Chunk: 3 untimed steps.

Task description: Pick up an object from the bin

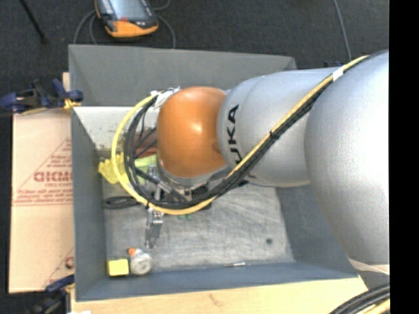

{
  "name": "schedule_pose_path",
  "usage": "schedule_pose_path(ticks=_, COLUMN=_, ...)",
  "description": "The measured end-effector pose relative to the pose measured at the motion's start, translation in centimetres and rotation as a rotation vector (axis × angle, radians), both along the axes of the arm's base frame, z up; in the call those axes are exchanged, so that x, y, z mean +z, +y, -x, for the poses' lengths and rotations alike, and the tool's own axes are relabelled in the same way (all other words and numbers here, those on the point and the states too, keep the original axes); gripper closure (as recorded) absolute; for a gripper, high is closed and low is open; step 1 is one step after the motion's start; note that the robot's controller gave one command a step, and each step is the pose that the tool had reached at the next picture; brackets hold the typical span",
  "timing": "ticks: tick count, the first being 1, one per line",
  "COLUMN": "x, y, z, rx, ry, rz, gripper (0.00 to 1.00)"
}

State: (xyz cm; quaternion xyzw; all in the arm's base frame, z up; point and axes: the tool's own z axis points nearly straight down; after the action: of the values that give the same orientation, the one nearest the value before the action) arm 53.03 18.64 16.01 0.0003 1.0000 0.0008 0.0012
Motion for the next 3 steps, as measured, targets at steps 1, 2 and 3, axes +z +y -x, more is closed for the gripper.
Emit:
schedule_pose_path(ticks=1, x=-6.1, y=0.9, z=-5.5, rx=0.101, ry=-0.012, rz=-0.001, gripper=0.0)
schedule_pose_path(ticks=2, x=-6.1, y=1.0, z=-6.1, rx=0.12, ry=-0.023, rz=-0.005, gripper=0.0)
schedule_pose_path(ticks=3, x=-5.8, y=1.8, z=-7.4, rx=-0.027, ry=0.0, rz=-0.001, gripper=0.0)
